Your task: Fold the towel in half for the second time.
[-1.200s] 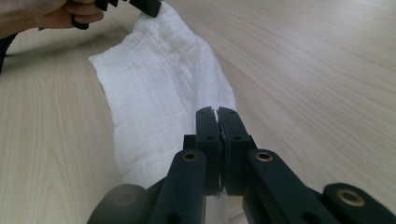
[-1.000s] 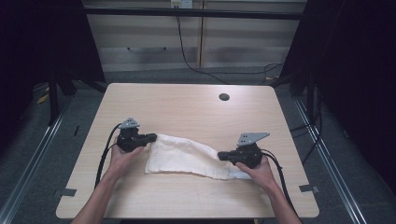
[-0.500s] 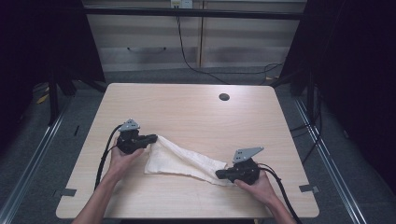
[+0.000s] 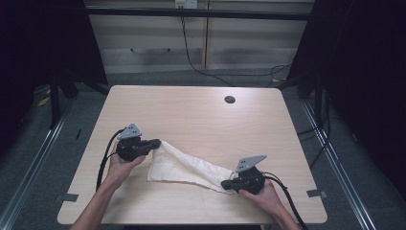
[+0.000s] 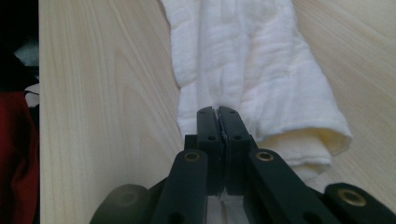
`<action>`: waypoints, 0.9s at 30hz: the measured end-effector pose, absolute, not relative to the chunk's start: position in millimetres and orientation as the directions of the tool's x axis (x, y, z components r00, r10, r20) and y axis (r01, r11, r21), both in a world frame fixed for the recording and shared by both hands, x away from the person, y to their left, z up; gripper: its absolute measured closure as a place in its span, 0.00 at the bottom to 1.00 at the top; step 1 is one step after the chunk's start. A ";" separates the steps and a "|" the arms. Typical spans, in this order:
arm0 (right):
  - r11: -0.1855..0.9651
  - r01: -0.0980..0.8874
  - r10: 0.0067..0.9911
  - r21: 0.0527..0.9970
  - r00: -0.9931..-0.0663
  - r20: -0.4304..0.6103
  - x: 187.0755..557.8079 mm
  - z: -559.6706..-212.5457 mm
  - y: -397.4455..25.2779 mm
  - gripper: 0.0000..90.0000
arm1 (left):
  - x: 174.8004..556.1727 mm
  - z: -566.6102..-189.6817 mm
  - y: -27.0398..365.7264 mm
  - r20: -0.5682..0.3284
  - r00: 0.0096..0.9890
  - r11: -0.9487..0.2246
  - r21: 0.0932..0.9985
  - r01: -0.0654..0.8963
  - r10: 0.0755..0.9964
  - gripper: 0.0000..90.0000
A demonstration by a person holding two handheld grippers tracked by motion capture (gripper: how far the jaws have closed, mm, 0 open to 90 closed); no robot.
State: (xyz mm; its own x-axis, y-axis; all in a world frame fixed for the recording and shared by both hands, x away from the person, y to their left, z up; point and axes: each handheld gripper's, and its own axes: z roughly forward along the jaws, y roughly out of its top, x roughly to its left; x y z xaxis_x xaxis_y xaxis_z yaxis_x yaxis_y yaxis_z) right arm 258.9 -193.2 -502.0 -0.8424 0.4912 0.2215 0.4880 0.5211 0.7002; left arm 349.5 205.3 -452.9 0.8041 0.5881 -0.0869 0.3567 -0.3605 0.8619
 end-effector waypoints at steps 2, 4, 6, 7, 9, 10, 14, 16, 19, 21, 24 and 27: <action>0.521 0.488 0.494 0.700 -0.842 0.219 258.9 -501.9 -193.0 0.99 | 345.5 -449.7 206.6 -0.080 0.807 -0.361 0.866 0.347 0.585 0.95; 0.516 0.493 0.505 0.700 -0.836 0.216 258.3 -502.0 -192.8 0.99 | 334.6 -443.8 209.8 -0.071 0.816 -0.349 0.880 0.321 0.574 0.95; 0.511 0.496 0.510 0.702 -0.832 0.217 258.1 -502.3 -192.6 0.99 | 325.9 -442.1 209.2 -0.048 0.830 -0.369 0.880 0.298 0.556 0.95; 0.509 0.497 0.513 0.703 -0.831 0.216 258.2 -502.4 -192.6 0.99 | 322.4 -442.2 208.9 -0.037 0.838 -0.383 0.878 0.287 0.545 0.95; 0.511 0.501 0.517 0.698 -0.828 0.215 258.3 -502.0 -192.9 0.99 | 317.2 -443.3 209.1 -0.029 0.849 -0.399 0.874 0.278 0.528 0.95; 0.509 0.500 0.517 0.701 -0.828 0.216 258.5 -502.3 -192.9 0.99 | 314.0 -444.4 210.2 -0.015 0.850 -0.411 0.871 0.270 0.526 0.95; 0.501 0.509 0.527 0.700 -0.821 0.219 259.7 -502.3 -194.3 0.99 | 308.4 -447.7 214.8 -0.028 0.857 -0.408 0.871 0.274 0.515 0.95; 0.494 0.515 0.540 0.701 -0.813 0.217 259.9 -502.4 -194.7 0.99 | 302.2 -448.8 217.1 -0.027 0.861 -0.417 0.867 0.273 0.508 0.95; 0.494 0.519 0.548 0.698 -0.809 0.214 259.5 -502.0 -194.5 0.99 | 285.2 -450.2 215.7 0.002 0.888 -0.465 0.852 0.239 0.461 0.95; 0.488 0.522 0.551 0.699 -0.806 0.218 259.7 -502.3 -194.6 0.99 | 276.5 -456.5 215.3 -0.010 0.901 -0.488 0.838 0.244 0.433 0.95; 0.486 0.527 0.559 0.697 -0.801 0.216 259.3 -502.0 -194.6 0.99 | 268.2 -466.2 218.6 -0.051 0.908 -0.498 0.823 0.274 0.415 0.95; 0.481 0.533 0.564 0.696 -0.796 0.220 260.2 -502.2 -195.2 0.99 | 262.0 -474.4 219.3 -0.079 0.913 -0.509 0.809 0.293 0.399 0.95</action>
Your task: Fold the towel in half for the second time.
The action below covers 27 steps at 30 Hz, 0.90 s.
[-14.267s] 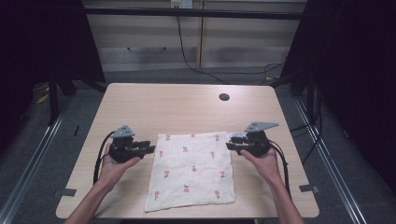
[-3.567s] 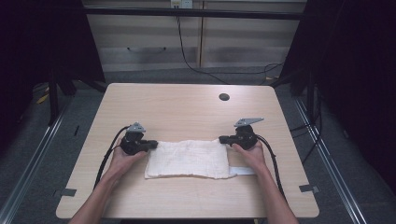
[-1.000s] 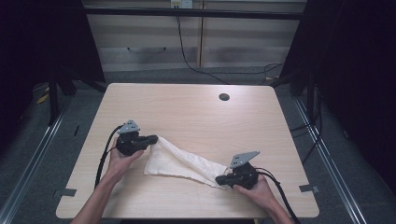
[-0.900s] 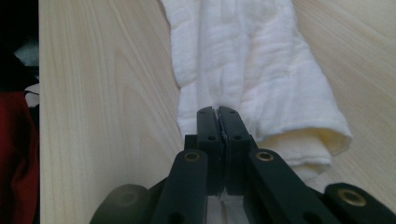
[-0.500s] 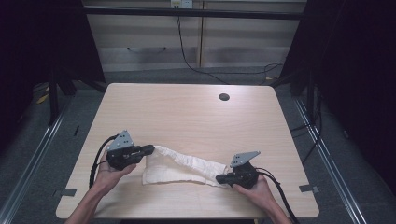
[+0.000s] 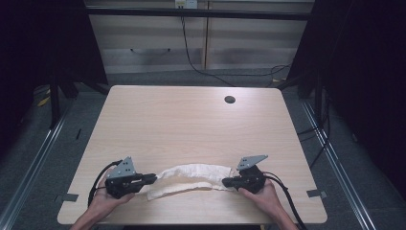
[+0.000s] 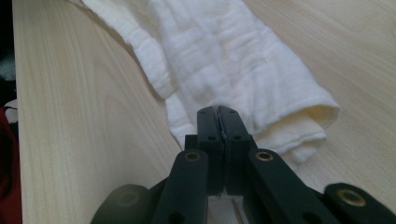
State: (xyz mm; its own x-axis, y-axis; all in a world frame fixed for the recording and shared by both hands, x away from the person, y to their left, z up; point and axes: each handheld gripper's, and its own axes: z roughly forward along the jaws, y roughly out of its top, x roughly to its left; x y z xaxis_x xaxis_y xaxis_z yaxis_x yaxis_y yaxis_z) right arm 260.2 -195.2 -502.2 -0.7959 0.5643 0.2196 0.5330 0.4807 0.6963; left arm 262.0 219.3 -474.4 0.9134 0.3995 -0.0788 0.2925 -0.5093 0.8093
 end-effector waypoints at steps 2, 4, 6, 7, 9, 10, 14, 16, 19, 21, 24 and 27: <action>0.478 0.537 0.573 0.696 -0.791 0.217 260.5 -502.0 -195.7 0.99 | 257.2 -481.6 218.5 -0.086 0.920 -0.534 0.792 0.296 0.382 0.95; 0.477 0.536 0.575 0.696 -0.790 0.213 261.0 -501.9 -196.1 0.99 | 255.9 -484.3 217.8 -0.094 0.922 -0.538 0.788 0.299 0.375 0.95; 0.479 0.539 0.584 0.693 -0.785 0.206 261.3 -501.2 -197.0 0.99 | 252.8 -488.9 214.8 -0.103 0.929 -0.553 0.778 0.299 0.356 0.95; 0.479 0.539 0.593 0.693 -0.780 0.197 261.5 -500.9 -197.9 0.99 | 250.9 -491.7 211.7 -0.086 0.928 -0.573 0.765 0.295 0.362 0.95; 0.473 0.541 0.597 0.696 -0.777 0.198 261.8 -501.1 -199.3 0.99 | 251.6 -494.3 210.8 -0.096 0.931 -0.579 0.759 0.297 0.351 0.95; 0.468 0.551 0.614 0.691 -0.765 0.194 261.6 -500.5 -203.0 0.99 | 252.3 -497.5 211.4 -0.098 0.926 -0.577 0.757 0.308 0.366 0.95; 0.484 0.545 0.632 0.685 -0.759 0.158 260.5 -498.2 -207.2 0.99 | 249.4 -498.1 209.1 -0.067 0.926 -0.589 0.754 0.292 0.372 0.95; 0.482 0.548 0.655 0.683 -0.744 0.134 259.4 -497.2 -211.9 0.99 | 250.1 -499.1 207.9 -0.049 0.926 -0.592 0.755 0.280 0.375 0.95; 0.488 0.547 0.677 0.680 -0.729 0.101 257.6 -496.1 -212.3 0.99 | 254.2 -500.6 206.8 -0.048 0.920 -0.581 0.762 0.286 0.390 0.95; 0.479 0.551 0.689 0.683 -0.719 0.096 258.4 -496.4 -211.8 0.99 | 263.2 -501.3 204.7 -0.046 0.911 -0.574 0.763 0.297 0.410 0.95; 0.453 0.560 0.703 0.694 -0.703 0.109 263.9 -498.1 -213.3 0.99 | 275.5 -501.4 202.2 -0.044 0.899 -0.569 0.761 0.313 0.437 0.95; 0.438 0.572 0.719 0.693 -0.686 0.112 268.0 -498.5 -213.6 0.99 | 288.5 -502.8 202.5 -0.065 0.892 -0.552 0.765 0.332 0.447 0.95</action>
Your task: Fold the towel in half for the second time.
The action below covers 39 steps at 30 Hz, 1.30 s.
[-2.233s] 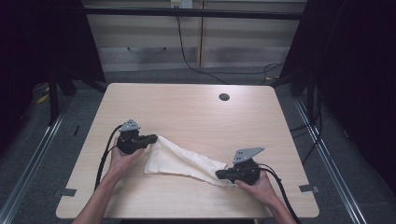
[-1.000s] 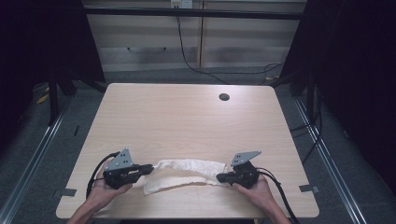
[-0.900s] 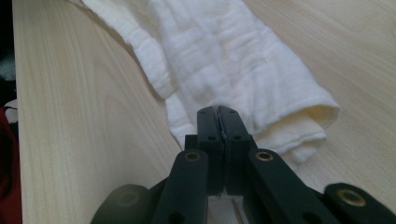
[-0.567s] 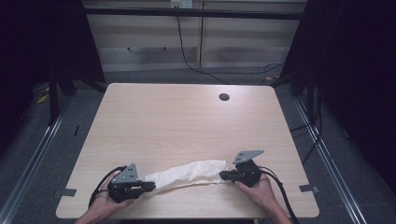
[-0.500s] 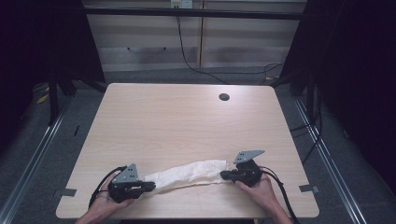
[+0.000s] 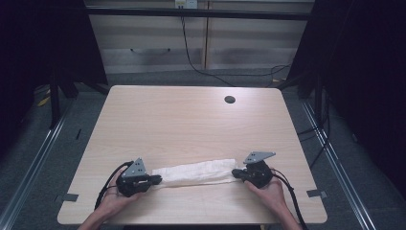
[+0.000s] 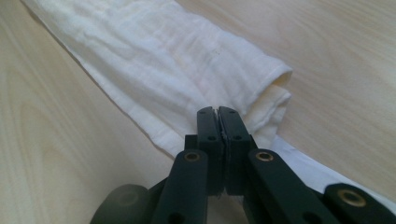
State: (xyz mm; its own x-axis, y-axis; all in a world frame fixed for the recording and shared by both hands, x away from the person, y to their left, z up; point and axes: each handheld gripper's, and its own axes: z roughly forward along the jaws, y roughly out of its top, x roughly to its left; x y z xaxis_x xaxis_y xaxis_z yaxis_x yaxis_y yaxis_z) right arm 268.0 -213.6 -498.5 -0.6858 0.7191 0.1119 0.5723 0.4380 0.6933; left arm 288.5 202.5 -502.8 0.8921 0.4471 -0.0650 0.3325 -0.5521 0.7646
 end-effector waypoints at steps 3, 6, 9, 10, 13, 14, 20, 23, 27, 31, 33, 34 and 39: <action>0.439 0.572 0.719 0.693 -0.686 0.111 270.0 -498.5 -213.5 0.99 | 297.6 -503.6 202.1 -0.077 0.879 -0.534 0.768 0.354 0.471 0.95; 0.449 0.566 0.714 0.692 -0.693 0.103 268.4 -498.0 -213.0 0.99 | 300.3 -504.7 202.2 -0.093 0.870 -0.515 0.774 0.369 0.484 0.95; 0.453 0.561 0.702 0.693 -0.703 0.110 260.2 -498.0 -212.8 0.98 | 300.1 -505.2 203.5 -0.102 0.866 -0.508 0.774 0.379 0.490 0.95; 0.453 0.561 0.702 0.693 -0.703 0.110 260.2 -498.0 -212.8 0.98 | 300.1 -505.3 203.4 -0.102 0.866 -0.506 0.776 0.377 0.489 0.95; 0.452 0.559 0.698 0.695 -0.707 0.114 255.9 -498.0 -212.9 0.97 | 300.3 -504.4 204.2 -0.111 0.863 -0.504 0.772 0.387 0.493 0.94; 0.448 0.566 0.697 0.692 -0.706 0.125 255.1 -497.7 -213.0 0.95 | 300.3 -504.3 204.6 -0.128 0.859 -0.494 0.772 0.401 0.496 0.92; 0.391 0.554 0.686 0.735 -0.708 0.168 255.9 -492.5 -215.5 0.78 | 297.8 -499.1 207.5 -0.155 0.851 -0.478 0.771 0.422 0.501 0.72; 0.346 0.547 0.686 0.763 -0.702 0.192 257.9 -486.2 -217.2 0.73 | 294.5 -492.8 209.1 -0.166 0.846 -0.455 0.782 0.426 0.506 0.63; 0.308 0.534 0.698 0.787 -0.690 0.195 257.3 -475.3 -219.3 0.64 | 292.2 -480.9 216.2 -0.187 0.836 -0.407 0.805 0.431 0.516 0.53; 0.282 0.526 0.729 0.802 -0.661 0.178 252.1 -466.7 -227.5 0.56 | 293.0 -471.4 229.4 -0.189 0.805 -0.378 0.807 0.453 0.562 0.45; 0.267 0.527 0.744 0.807 -0.645 0.175 248.3 -463.7 -232.4 0.53 | 292.8 -468.5 237.7 -0.187 0.788 -0.359 0.812 0.460 0.586 0.42; 0.263 0.528 0.748 0.807 -0.640 0.175 246.2 -462.4 -235.4 0.52 | 292.4 -467.9 241.2 -0.194 0.780 -0.347 0.813 0.468 0.595 0.41; 0.231 0.549 0.780 0.803 -0.598 0.185 235.3 -461.8 -253.7 0.48 | 286.5 -474.2 266.0 -0.208 0.697 -0.312 0.781 0.540 0.686 0.35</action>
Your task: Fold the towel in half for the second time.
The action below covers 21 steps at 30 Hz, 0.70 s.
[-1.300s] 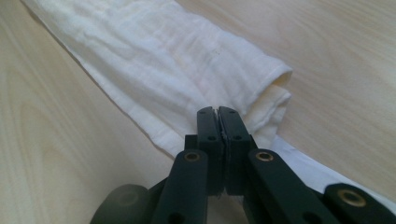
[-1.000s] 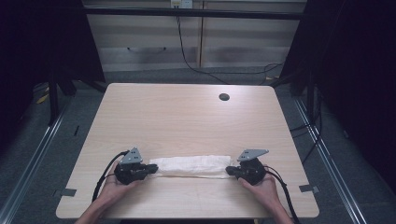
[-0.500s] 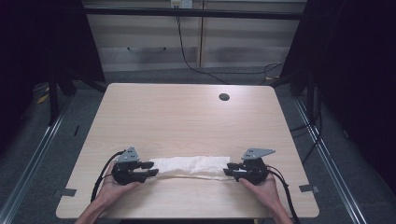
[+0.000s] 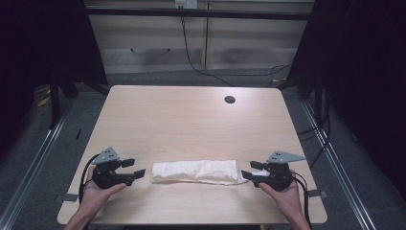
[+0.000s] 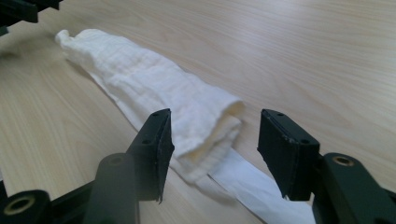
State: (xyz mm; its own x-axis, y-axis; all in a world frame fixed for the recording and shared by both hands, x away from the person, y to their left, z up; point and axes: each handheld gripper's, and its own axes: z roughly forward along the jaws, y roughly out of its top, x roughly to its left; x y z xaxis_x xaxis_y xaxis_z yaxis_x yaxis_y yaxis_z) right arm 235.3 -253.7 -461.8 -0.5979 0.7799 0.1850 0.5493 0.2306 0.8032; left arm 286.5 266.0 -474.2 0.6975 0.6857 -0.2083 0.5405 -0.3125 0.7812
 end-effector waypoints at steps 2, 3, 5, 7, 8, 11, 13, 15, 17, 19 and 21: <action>0.214 0.565 0.800 0.797 -0.570 0.190 231.9 -463.5 -261.1 0.44 | 283.3 -476.1 273.8 -0.218 0.666 -0.293 0.771 0.565 0.713 0.33; 0.214 0.565 0.800 0.797 -0.570 0.190 231.9 -463.5 -261.1 0.44 | 283.3 -476.1 273.8 -0.218 0.666 -0.293 0.771 0.565 0.713 0.31; 0.197 0.574 0.831 0.795 -0.528 0.175 226.9 -464.8 -272.2 0.41 | 277.8 -477.1 283.0 -0.214 0.643 -0.280 0.769 0.575 0.735 0.31; 0.189 0.574 0.850 0.796 -0.502 0.160 223.3 -464.7 -279.4 0.40 | 274.9 -479.4 289.6 -0.219 0.615 -0.257 0.765 0.590 0.758 0.30; 0.185 0.572 0.852 0.799 -0.499 0.159 221.8 -465.1 -283.7 0.41 | 273.5 -480.7 292.7 -0.216 0.598 -0.248 0.764 0.596 0.772 0.30; 0.174 0.558 0.868 0.811 -0.476 0.141 218.3 -467.1 -292.4 0.39 | 271.2 -482.7 299.5 -0.225 0.583 -0.231 0.763 0.603 0.781 0.30; 0.123 0.554 0.901 0.823 -0.410 0.141 214.5 -469.4 -305.1 0.38 | 271.0 -483.4 304.2 -0.207 0.559 -0.224 0.764 0.605 0.803 0.29; 0.096 0.544 0.924 0.834 -0.361 0.129 213.9 -471.4 -312.6 0.35 | 270.0 -485.4 304.6 -0.205 0.565 -0.227 0.767 0.600 0.799 0.29; 0.080 0.549 0.925 0.832 -0.351 0.143 213.9 -472.6 -315.5 0.35 | 269.0 -487.9 303.9 -0.202 0.563 -0.228 0.767 0.600 0.801 0.29; 0.090 0.572 0.939 0.815 -0.321 0.121 214.3 -477.8 -323.5 0.35 | 269.9 -493.7 302.5 -0.188 0.552 -0.227 0.769 0.597 0.812 0.29; 0.078 0.581 0.939 0.810 -0.315 0.136 214.1 -479.2 -325.3 0.34 | 271.6 -495.9 301.5 -0.177 0.541 -0.238 0.756 0.610 0.822 0.29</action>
